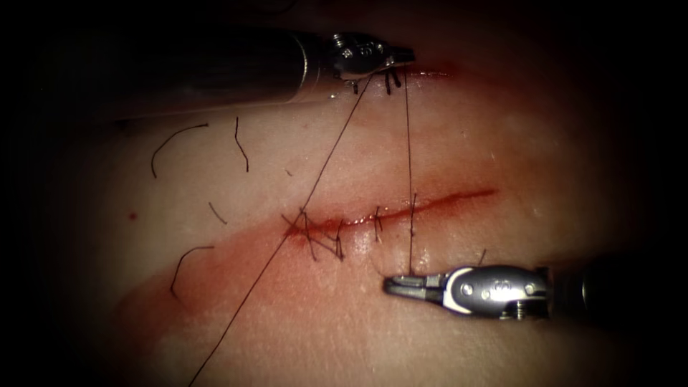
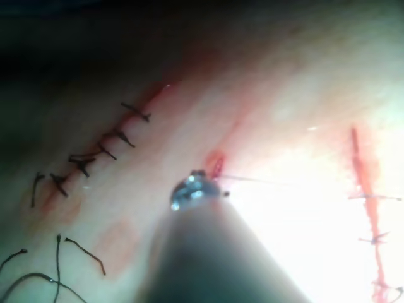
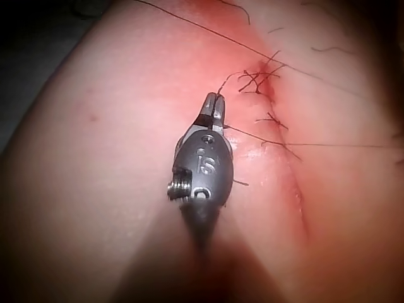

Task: Wound Closure

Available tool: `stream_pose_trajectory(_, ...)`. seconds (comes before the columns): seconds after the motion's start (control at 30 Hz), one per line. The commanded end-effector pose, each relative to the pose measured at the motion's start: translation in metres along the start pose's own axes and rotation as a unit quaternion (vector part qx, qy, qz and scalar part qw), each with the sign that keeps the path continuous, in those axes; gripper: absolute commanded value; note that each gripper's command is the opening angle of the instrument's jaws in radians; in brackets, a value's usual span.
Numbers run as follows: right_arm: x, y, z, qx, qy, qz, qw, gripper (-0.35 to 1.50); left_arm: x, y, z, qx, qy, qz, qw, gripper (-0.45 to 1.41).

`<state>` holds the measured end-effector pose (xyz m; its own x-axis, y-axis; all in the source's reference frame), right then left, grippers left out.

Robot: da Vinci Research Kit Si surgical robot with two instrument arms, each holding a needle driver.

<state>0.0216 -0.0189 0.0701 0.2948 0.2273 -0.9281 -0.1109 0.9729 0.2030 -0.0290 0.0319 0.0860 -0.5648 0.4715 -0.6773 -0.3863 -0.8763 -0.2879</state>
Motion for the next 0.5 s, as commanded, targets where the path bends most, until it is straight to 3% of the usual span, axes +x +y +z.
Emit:
stream_pose_trajectory(0.03, -0.0005, -0.0008, 0.0005, 0.002, -0.001, 0.001, 1.0, -0.35, -0.0001, -0.0003, 0.001, 0.0, 0.001, 0.0, 1.0, -0.45)
stream_pose_trajectory(0.5, -0.0013, -0.0009, 0.0004, 0.004, -0.018, -0.001, 1.0, -0.35, -0.0031, -0.0011, 0.0051, 0.005, 0.003, 0.015, 1.0, -0.45)
